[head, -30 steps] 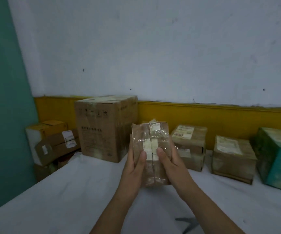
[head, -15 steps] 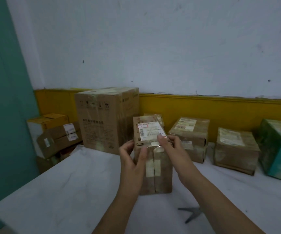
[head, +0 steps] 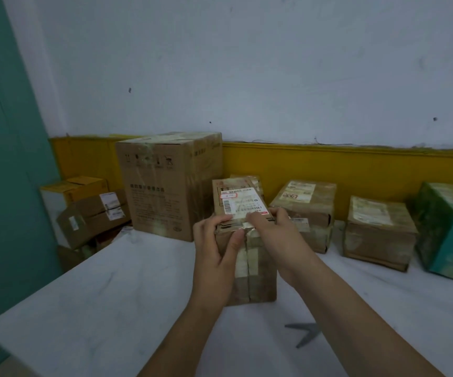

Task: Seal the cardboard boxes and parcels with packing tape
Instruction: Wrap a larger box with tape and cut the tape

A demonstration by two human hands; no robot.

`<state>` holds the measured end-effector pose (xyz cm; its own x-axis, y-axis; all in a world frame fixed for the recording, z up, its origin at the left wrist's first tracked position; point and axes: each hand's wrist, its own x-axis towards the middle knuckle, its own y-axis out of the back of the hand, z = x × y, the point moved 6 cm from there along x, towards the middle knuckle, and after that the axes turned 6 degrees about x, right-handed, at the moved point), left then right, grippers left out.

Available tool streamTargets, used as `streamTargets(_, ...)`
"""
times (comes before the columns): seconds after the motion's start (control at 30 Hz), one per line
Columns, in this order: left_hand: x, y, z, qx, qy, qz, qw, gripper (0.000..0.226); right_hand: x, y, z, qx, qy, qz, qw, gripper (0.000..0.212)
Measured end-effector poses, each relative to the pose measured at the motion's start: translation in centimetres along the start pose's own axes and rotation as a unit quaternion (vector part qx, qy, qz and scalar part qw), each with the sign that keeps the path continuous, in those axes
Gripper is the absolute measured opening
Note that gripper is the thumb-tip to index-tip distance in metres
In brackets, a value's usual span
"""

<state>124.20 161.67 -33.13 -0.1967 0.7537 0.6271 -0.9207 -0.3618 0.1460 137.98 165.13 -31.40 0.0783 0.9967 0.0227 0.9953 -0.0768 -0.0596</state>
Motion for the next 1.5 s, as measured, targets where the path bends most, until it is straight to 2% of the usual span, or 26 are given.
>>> streamTargets(0.13,-0.1,0.0,0.1,0.005,0.001,-0.008,1.000,0.027,-0.6,0.0,-0.4,0.000,-0.003,-0.009,1.000,0.043)
streamTargets(0.23,0.0,0.1,0.2,0.003,0.019,-0.037,0.999,0.031,-1.6,0.6,-1.3,-0.060,0.013,-0.007,0.998,0.046)
streamTargets(0.3,0.2,0.6,0.0,0.003,0.032,-0.087,0.996,0.041,-2.3,0.8,-2.4,-0.168,0.055,-0.006,0.984,0.047)
streamTargets(0.37,0.0,1.3,-0.4,-0.004,0.042,-0.149,0.988,0.059,-3.0,1.1,-3.7,-0.277,0.105,0.010,0.955,0.058)
streamTargets(0.43,-0.7,2.5,-1.1,0.007,0.064,-0.173,0.983,0.075,-3.7,1.2,-4.7,-0.310,0.129,0.018,0.942,0.068)
streamTargets(0.47,-1.2,3.3,-1.2,0.013,0.083,-0.165,0.983,0.076,-4.1,1.2,-5.2,-0.310,0.141,0.017,0.940,0.065)
streamTargets(0.57,-3.1,6.2,-0.1,0.074,0.097,-0.099,0.988,0.047,-5.6,1.5,-6.2,-0.324,0.230,0.079,0.914,0.054)
streamTargets(0.63,-4.7,8.4,0.8,0.135,0.081,-0.061,0.986,0.027,-7.3,1.2,-6.1,-0.350,0.332,0.137,0.865,0.041)
streamTargets(0.67,-5.7,9.6,1.2,0.146,0.081,-0.045,0.985,0.020,-8.3,0.4,-5.5,-0.360,0.373,0.131,0.845,0.034)
streamTargets(0.73,-8.2,11.5,2.4,0.150,0.077,-0.016,0.986,0.011,-10.2,-1.7,-3.2,-0.372,0.412,0.056,0.830,0.019)
streamTargets(0.8,-11.4,13.1,3.5,0.164,0.087,0.026,0.982,0.010,-12.3,-3.8,0.4,-0.384,0.398,-0.055,0.832,0.013)
streamTargets(0.87,-15.3,14.6,3.8,0.157,0.142,0.089,0.973,0.022,-14.5,-5.2,3.8,-0.394,0.381,-0.143,0.824,0.013)
streamTargets(0.93,-19.3,15.4,2.7,0.159,0.240,0.118,0.950,0.034,-16.0,-6.0,6.0,-0.407,0.370,-0.195,0.812,0.016)
streamTargets(0.97,-20.8,15.4,1.9,0.172,0.291,0.101,0.936,0.039,-16.3,-6.2,6.5,-0.404,0.361,-0.215,0.813,0.017)
streamTargets(1.07,-23.7,14.0,-0.4,0.174,0.416,-0.015,0.892,0.049,-16.2,-6.7,7.1,-0.376,0.320,-0.238,0.836,0.017)
streamTargets(1.17,-24.5,11.2,-0.2,0.044,0.476,-0.128,0.869,0.069,-15.8,-6.7,7.9,-0.352,0.283,-0.259,0.854,0.018)
streamTargets(1.23,-24.4,9.8,0.4,-0.032,0.494,-0.182,0.850,0.052,-16.0,-6.7,8.4,-0.327,0.270,-0.309,0.851,0.023)
streamTargets(1.3,-23.8,10.0,1.1,-0.030,0.497,-0.225,0.837,0.034,-16.4,-7.0,8.5,-0.309,0.263,-0.365,0.838,0.030)
streamTargets(1.5,-22.0,11.3,2.9,-0.026,0.568,-0.293,0.768,0.025,-17.6,-7.8,10.0,-0.370,0.232,-0.481,0.760,0.054)
